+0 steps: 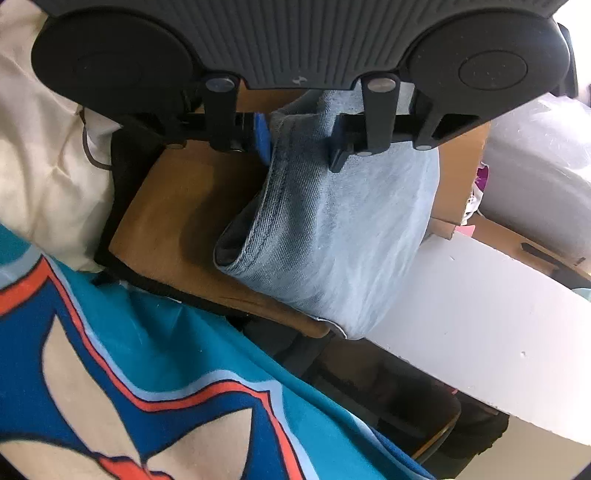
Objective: Fold clothes
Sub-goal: 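Open both tools and release the jeans on the stack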
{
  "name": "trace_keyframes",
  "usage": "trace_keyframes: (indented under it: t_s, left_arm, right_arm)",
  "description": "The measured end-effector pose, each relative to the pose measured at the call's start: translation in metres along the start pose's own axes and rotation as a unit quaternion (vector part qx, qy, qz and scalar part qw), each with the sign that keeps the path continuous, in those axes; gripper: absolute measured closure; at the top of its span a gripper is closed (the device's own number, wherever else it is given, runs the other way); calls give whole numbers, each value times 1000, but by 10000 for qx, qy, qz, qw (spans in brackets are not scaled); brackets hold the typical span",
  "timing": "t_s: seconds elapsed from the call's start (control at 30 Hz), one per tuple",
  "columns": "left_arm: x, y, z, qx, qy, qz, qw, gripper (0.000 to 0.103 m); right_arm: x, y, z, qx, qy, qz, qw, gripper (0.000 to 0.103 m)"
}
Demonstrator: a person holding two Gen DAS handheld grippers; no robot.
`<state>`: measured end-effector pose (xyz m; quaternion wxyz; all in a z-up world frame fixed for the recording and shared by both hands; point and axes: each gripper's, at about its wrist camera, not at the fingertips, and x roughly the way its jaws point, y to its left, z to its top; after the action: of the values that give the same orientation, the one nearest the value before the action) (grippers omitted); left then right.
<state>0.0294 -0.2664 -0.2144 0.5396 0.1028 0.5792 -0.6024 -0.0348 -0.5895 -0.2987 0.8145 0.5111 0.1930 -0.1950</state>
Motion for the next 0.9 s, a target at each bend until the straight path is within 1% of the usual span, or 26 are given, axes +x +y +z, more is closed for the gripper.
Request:
trace_keyframes:
  t_s: [0.03,0.1,0.2,0.27,0.4,0.43,0.47,0.5,0.53,0.57,0.6,0.63,0.67,0.73,0.77,0.83,0.9]
  left_arm:
    - [-1,-1,-1,3,34,47,10000,86]
    - [-1,-3,-3,6,103,174,9998,88]
    - [0,-7,-5,65,258,400,9988,100]
    - [-2,-9,-10,139,342,604,9975,101]
    - [-11,-14,-12,176,371,880,9953,99]
    - [-14,-16,-11,170,354,927,9949,96]
    - [-17,-17,-10,164,332,970,9946,94]
    - [-19,-20,-9,183,311,1011,9942,89]
    - [-20,-22,-7,206,290,1052,9938,80]
    - [-22,-25,-6,229,269,1093,9934,72]
    - [-23,-27,-4,252,266,1163,9925,51]
    - [-24,-29,-2,281,243,1249,9915,37]
    - [-25,-31,-1,301,206,1335,9904,34]
    - [-29,-35,5,254,172,1457,9888,31]
    - [-32,-37,8,205,155,1505,9883,28]
    - [-39,-41,15,131,70,1602,9870,17]
    - [-50,-47,22,115,-62,1697,9854,13]
  right_arm:
    - [-1,3,-1,-100,-2,-65,9999,80]
    - [-2,8,-1,-158,25,-184,9997,80]
    - [-2,13,2,51,77,-418,9991,81]
    - [-3,23,4,-24,87,-609,9981,81]
    - [-10,39,7,-164,94,-891,9958,78]
    - [-12,41,8,-154,91,-958,9952,75]
    - [-15,43,8,-147,94,-1039,9944,75]
    - [-18,44,9,-134,101,-1105,9937,73]
    - [-20,46,9,-108,119,-1133,9934,65]
    - [-22,49,10,-92,128,-1161,9931,62]
    - [-24,52,11,-97,115,-1188,9928,58]
    - [-26,55,12,-97,100,-1221,9924,53]
    - [-28,57,13,-85,76,-1267,9919,49]
    - [-33,62,15,-71,33,-1356,9907,32]
    - [-34,65,15,-107,40,-1390,9902,28]
    - [-35,73,17,-224,115,-1463,9889,12]
    - [-38,82,18,-307,176,-1452,9888,6]
